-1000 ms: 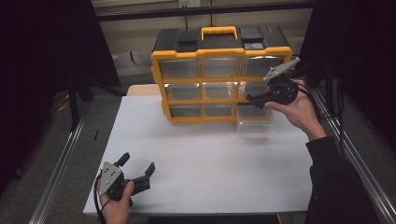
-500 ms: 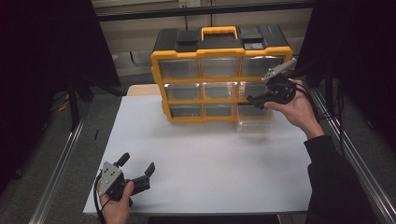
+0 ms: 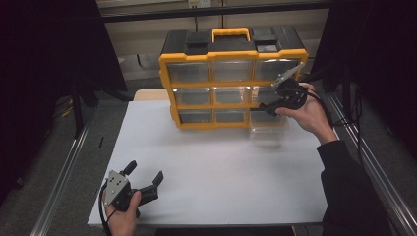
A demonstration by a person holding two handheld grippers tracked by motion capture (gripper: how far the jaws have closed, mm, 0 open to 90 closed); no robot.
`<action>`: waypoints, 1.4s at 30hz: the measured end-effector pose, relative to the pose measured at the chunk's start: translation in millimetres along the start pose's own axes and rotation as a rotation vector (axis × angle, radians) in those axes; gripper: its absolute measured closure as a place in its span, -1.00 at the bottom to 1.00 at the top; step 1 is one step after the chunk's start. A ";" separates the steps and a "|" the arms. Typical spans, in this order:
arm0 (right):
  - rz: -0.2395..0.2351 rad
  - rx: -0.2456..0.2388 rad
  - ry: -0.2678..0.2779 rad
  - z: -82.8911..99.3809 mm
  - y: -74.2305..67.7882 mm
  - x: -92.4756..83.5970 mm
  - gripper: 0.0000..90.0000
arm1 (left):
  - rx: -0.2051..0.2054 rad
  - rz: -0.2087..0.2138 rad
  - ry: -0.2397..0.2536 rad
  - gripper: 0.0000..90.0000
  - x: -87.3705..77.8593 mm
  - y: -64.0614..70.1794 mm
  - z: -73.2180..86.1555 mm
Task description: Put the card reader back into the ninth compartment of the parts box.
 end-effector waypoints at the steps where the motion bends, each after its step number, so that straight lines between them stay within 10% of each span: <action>1: 0.002 0.001 -0.005 0.6 0.2 1.6 0.64 | 0.002 -0.002 -0.001 -0.95 -0.3 -0.6 0.1; 42: -0.043 0.008 -0.114 32.9 -2.2 31.7 0.64 | 0.000 0.003 -0.004 -0.95 0.0 0.1 0.7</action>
Point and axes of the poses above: each handheld gripper's, and its own axes: x roughly forward along the jaws, z roughly out of its underside, y roughly to its right, the point moved 7 cm from there along x, roughly forward along the jaws, and after that the axes turned 9 degrees about z, right-handed, at the moved point
